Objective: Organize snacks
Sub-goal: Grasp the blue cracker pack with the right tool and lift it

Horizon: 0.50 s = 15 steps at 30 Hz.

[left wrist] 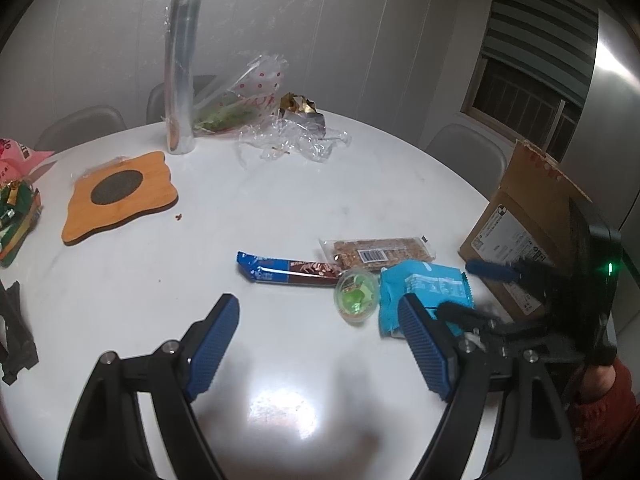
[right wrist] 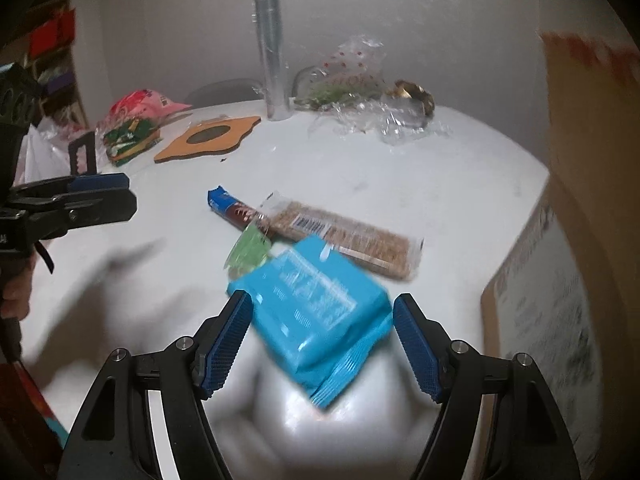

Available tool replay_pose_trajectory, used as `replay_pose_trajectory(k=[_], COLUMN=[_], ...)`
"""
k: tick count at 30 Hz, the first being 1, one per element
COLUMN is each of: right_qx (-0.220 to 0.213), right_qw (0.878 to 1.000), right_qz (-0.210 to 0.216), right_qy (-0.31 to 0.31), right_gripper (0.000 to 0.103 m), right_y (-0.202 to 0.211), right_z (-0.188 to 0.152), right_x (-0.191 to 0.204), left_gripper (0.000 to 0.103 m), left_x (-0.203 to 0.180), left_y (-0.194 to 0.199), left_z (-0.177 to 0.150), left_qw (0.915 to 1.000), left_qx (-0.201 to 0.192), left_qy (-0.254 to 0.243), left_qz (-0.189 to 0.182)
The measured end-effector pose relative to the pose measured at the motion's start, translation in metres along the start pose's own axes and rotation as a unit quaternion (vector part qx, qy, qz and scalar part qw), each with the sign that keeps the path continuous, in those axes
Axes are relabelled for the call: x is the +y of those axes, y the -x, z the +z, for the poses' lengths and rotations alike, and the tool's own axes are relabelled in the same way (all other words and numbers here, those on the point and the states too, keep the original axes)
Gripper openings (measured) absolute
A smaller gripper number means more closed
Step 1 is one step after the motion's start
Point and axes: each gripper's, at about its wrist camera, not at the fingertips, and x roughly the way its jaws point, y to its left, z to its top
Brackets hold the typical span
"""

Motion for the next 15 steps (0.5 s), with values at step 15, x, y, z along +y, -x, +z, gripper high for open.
replay_pose_trajectory(k=[15], right_qx=[0.051], right_qw=[0.992], right_qz=[0.112], right_qy=[-0.041], right_gripper=[0.08], right_y=[-0.005], right_z=[-0.005], right_x=[0.0], left_gripper=[0.079], left_x=[0.012], left_y=[0.008], left_z=[-0.012], left_qw=[0.9999], left_qx=[0.004], left_qy=[0.014], left_qz=[0.004])
